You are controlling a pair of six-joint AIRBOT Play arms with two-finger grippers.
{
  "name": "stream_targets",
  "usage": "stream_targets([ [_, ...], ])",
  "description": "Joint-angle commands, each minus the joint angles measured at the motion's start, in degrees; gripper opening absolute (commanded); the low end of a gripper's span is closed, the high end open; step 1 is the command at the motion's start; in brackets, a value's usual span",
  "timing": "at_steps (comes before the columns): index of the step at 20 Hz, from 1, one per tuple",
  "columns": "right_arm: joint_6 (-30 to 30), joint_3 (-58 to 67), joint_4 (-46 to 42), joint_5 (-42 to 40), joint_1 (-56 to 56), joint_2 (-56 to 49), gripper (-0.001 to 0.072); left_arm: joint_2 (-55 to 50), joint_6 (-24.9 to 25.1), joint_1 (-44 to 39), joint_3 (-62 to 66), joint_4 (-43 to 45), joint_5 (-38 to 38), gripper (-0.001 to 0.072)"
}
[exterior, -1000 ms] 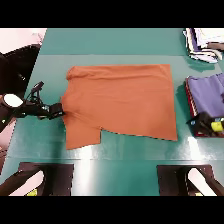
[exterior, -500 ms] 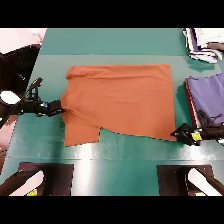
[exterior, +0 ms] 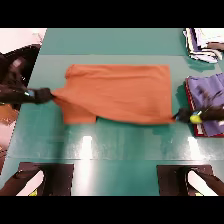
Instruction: Fold the shirts.
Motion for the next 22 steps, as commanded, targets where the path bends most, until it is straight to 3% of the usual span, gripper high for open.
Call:
stream_targets([
  [1, -0.31, 16.59, 0.48, -0.07, 1.62, 7.23, 0.0019, 7.3, -0.42, 0.0, 14.12, 1.79, -1.29, 0.0023],
  [6, -0.31, 43.93, -0.07, -1.9, -0.57, 13.6, 0.0019, 10.62, -0.92, -0.02, 42.1, 1.31, -2.47, 0.0023],
  [12, 0.66, 62.66, 0.15, 3.1, -15.21, 15.56, 0.0018, 10.62, -2.21, 0.0, 64.85, -0.04, 1.57, 0.0023],
  [16, 3.04, 71.91, 0.72, 9.38, -21.14, 9.77, 0.0017, 8.66, -2.21, 0.0, 63.91, 0.26, 0.7, 0.0023],
  [22, 7.76, 71.1, -1.66, 21.42, -8.24, -7.08, 0.0018, -4.52, -2.08, 0.0, 50.16, 0.24, -13.57, 0.0024],
])
